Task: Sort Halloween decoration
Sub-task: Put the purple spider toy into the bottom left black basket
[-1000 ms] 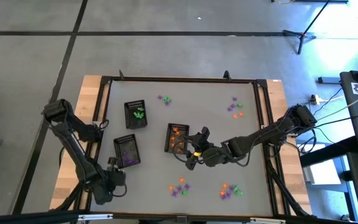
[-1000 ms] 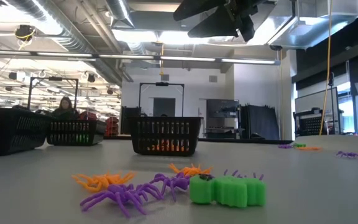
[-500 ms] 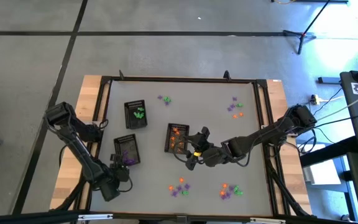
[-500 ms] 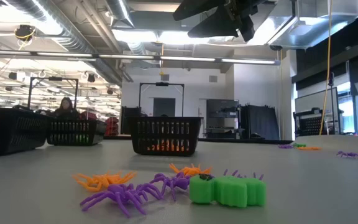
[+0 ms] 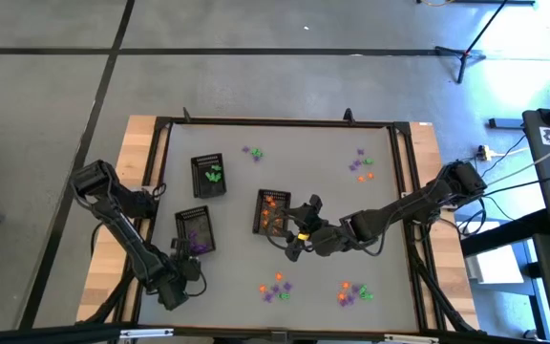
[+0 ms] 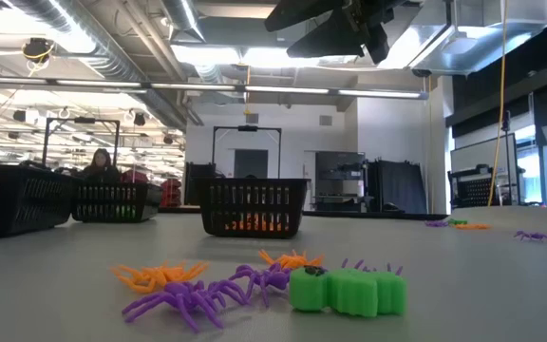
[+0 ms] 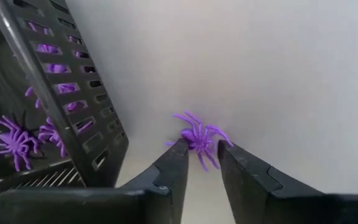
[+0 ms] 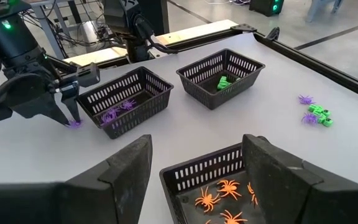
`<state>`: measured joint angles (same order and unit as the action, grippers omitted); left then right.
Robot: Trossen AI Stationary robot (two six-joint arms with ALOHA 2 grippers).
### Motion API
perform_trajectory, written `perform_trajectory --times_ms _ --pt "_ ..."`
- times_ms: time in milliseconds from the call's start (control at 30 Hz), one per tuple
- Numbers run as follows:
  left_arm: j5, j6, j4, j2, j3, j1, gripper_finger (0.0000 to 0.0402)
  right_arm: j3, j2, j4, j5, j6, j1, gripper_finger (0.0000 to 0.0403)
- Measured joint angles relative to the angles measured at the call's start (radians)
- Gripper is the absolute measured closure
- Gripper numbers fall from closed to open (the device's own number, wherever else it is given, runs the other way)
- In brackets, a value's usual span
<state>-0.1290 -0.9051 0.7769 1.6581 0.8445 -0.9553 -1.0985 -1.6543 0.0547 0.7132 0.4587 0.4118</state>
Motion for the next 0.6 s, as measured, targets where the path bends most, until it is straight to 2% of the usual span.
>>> perform_trajectory --times_ms 200,267,367,533,600 --pt "0.011 0.014 0.007 -0.023 0.017 0.0 0.0387 0.0 0.0 0.0 0.0 0.0 0.0 0.0157" --pt "0.008 0.04 0.01 -0.038 0.047 -0.003 0.0396 0.0 0.0 0.0 0.0 0.0 0.0 0.0157" --pt "-0.057 0.077 0.063 -0.064 0.127 -0.015 0.04 0.0 0.0 -0.001 0.0 0.0 0.0 0.0157" --pt "-0.197 0.112 0.264 -0.085 0.272 -0.021 0.0401 0.0 0.0 -0.003 0.0 0.0 0.0 0.0157" --pt "-0.26 0.114 0.351 -0.103 0.292 -0.021 0.0401 0.0 0.0 -0.003 0.0 0.0 0.0 0.0157"
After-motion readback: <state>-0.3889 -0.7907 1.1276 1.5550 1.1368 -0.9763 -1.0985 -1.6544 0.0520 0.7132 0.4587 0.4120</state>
